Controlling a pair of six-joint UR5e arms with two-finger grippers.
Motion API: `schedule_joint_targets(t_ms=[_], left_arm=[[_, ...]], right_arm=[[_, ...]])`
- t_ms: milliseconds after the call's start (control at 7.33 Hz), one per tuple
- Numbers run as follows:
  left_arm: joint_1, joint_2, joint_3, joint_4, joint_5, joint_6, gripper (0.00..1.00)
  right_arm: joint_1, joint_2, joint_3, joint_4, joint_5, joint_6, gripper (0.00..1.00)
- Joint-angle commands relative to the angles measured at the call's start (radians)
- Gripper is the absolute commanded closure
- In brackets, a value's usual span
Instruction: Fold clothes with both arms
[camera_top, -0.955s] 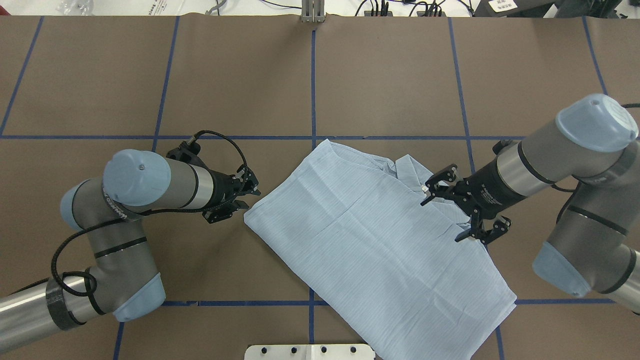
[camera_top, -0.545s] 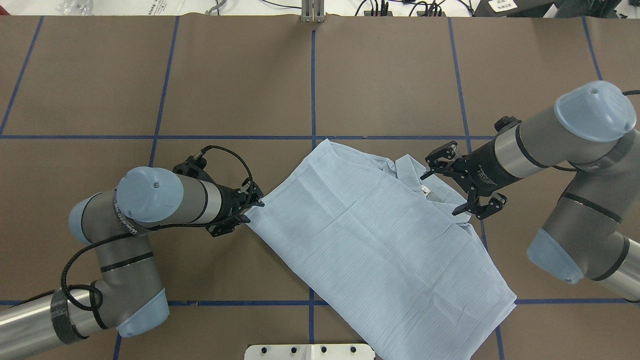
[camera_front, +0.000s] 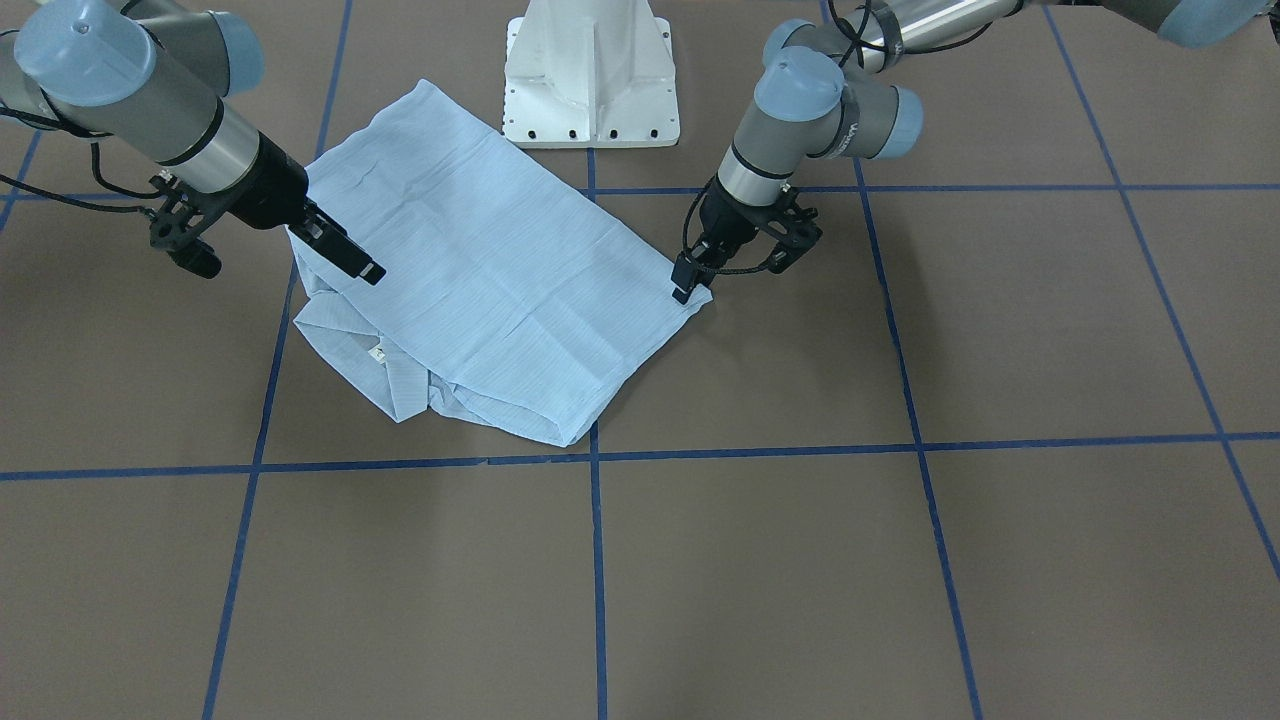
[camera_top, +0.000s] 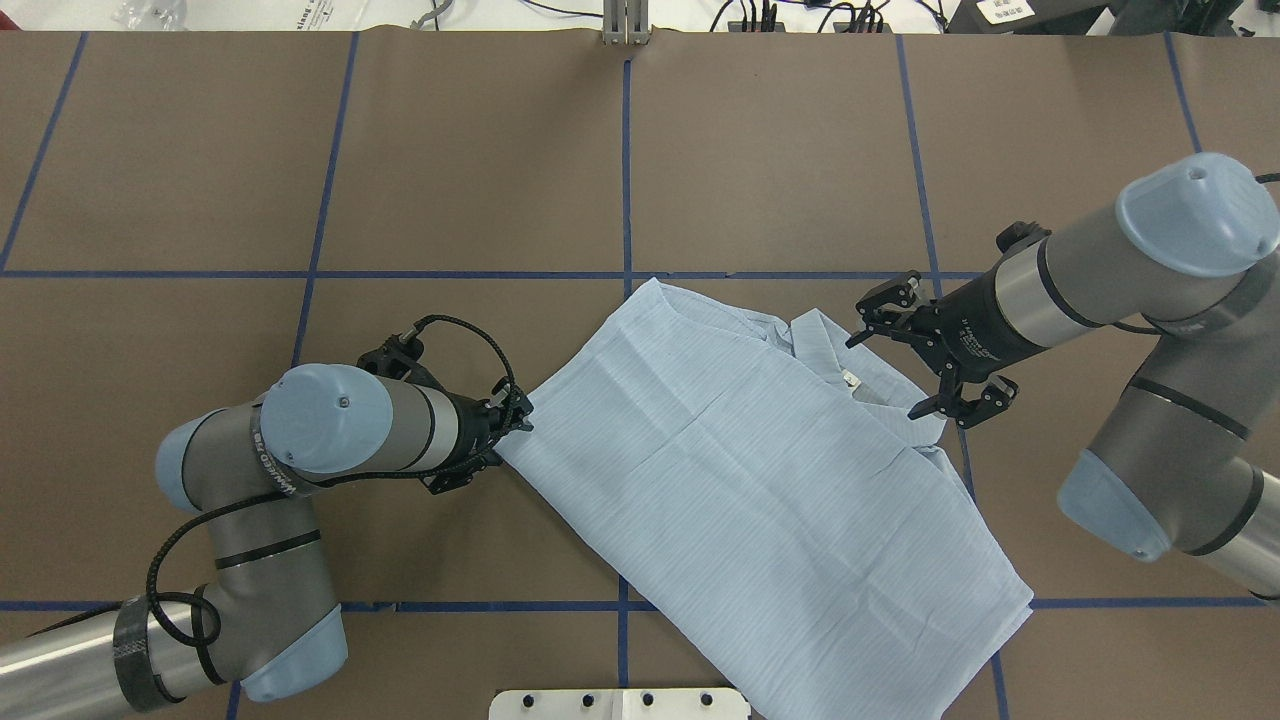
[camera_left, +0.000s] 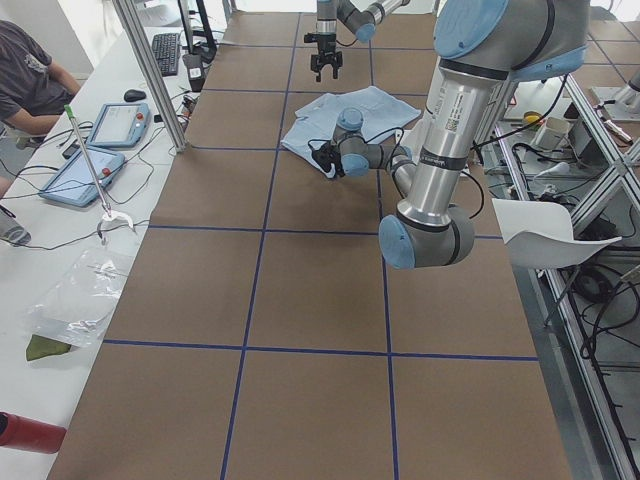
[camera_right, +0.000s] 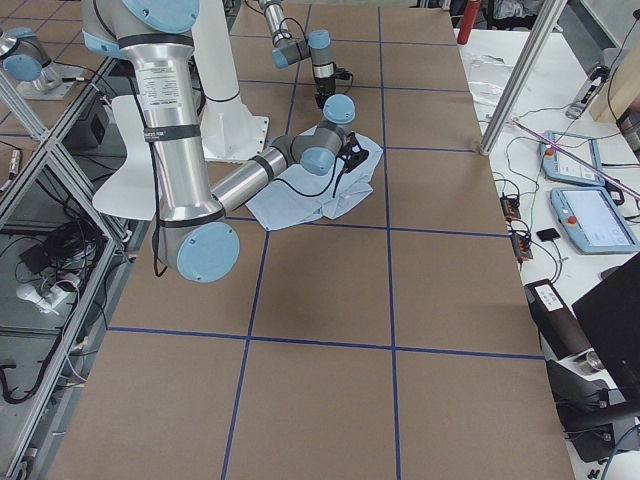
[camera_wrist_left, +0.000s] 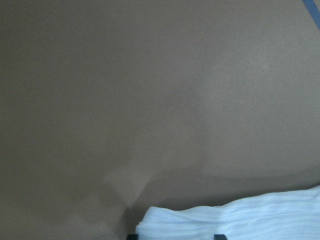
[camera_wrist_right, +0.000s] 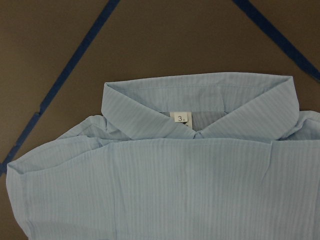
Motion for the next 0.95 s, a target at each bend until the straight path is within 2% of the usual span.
schedule_joint_targets(t_ms=[0, 136, 409, 545, 682, 818], left_arm=[[0.003, 0.002, 0.002, 0.002, 0.006, -0.003, 0.67], [0.003, 0.008, -0.002, 0.002, 0.005, -0.021, 1.0], [-0.018, 0.011, 0.008, 0.008, 0.008, 0.024, 1.0], [-0.07, 0.002, 0.013, 0.017, 0.008, 0.161, 1.0], [-0.148, -0.021, 0.048, 0.011, 0.005, 0.226, 1.0], [-0.232, -0.091, 0.129, 0.005, 0.005, 0.307, 1.0]], right_arm=[[0.001, 0.001, 0.001, 0.001, 0.0, 0.001, 0.0], [0.001, 0.002, 0.0, 0.001, 0.0, 0.001, 0.0], [0.0, 0.004, 0.001, 0.001, -0.002, 0.001, 0.0], [0.001, 0.007, 0.001, 0.001, -0.005, 0.001, 0.0], [0.001, 0.008, 0.003, 0.001, -0.012, 0.001, 0.0], [0.0, 0.01, 0.003, 0.001, -0.012, 0.001, 0.0]])
